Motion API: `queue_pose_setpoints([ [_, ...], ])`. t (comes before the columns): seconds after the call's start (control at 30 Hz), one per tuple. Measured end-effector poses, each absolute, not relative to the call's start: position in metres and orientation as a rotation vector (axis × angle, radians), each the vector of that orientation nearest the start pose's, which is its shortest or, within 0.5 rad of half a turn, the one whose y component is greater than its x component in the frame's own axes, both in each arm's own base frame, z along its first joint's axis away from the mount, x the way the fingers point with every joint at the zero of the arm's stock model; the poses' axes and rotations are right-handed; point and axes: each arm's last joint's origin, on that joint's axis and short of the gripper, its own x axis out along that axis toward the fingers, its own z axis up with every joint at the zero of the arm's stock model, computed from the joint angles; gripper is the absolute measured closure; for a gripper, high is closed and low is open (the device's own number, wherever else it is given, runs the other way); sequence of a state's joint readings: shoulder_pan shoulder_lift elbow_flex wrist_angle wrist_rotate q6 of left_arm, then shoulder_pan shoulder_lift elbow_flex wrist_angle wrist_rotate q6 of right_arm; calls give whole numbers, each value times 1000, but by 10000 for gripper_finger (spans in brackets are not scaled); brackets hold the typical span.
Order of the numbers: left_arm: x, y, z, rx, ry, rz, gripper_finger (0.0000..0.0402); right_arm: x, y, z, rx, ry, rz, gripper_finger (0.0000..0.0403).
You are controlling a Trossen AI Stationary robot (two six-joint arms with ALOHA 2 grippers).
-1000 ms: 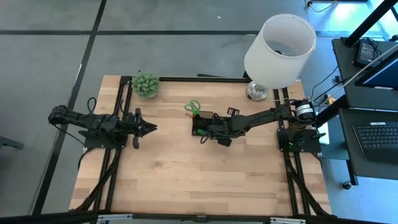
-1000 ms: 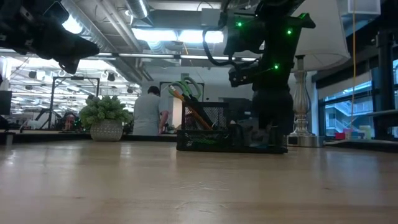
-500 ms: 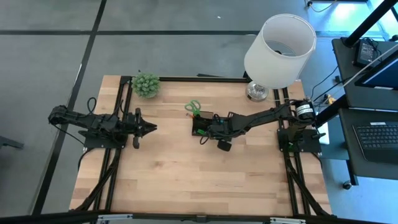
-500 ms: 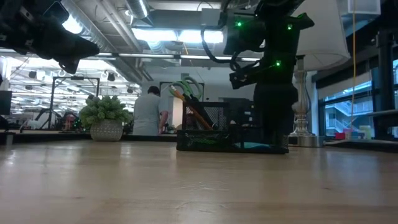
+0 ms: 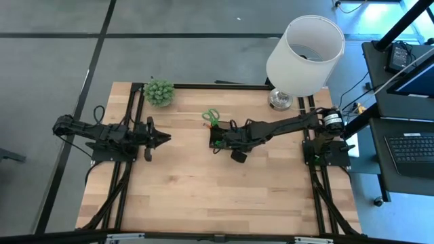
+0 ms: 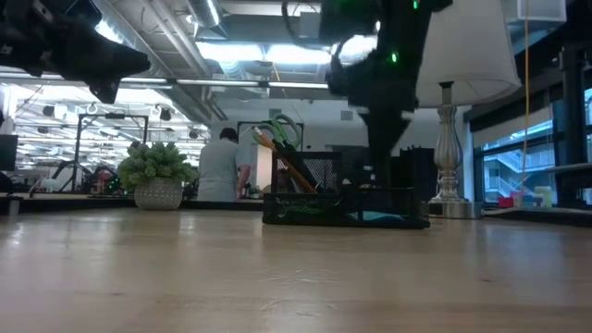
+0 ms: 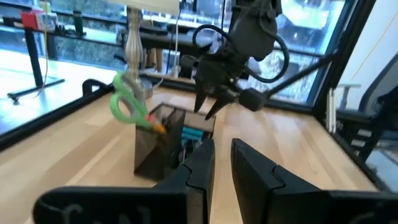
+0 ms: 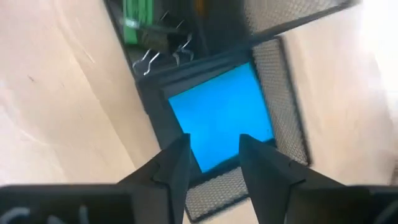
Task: Pick and place office supplies into organizer
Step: Return to Home Position
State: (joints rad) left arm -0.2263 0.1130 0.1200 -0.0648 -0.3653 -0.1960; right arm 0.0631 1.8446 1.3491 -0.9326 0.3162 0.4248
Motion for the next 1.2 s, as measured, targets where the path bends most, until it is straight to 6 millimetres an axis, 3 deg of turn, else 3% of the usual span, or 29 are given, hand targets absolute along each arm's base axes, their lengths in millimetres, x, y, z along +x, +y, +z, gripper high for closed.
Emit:
queue_pose_setpoints([
  [0.1,97,-11,191,-183,25,151,355,348,13,224,113,1266,-502,263],
  [0.23,97,-11,190,-179,32,177,355,335,15,272,111,1079,-439,263],
  [0.4,95,-9,195,-174,36,218,355,298,12,313,71,847,-504,263],
  [0.5,92,-8,202,-157,26,228,355,271,12,325,81,741,-519,263],
  [0.8,80,-3,208,-138,-30,301,355,207,16,317,140,475,-440,263],
  [0.97,80,-2,210,-155,-37,284,355,185,14,308,168,375,-429,263],
  [1.2,80,7,208,-137,-28,408,355,163,8,282,142,339,-544,263],
])
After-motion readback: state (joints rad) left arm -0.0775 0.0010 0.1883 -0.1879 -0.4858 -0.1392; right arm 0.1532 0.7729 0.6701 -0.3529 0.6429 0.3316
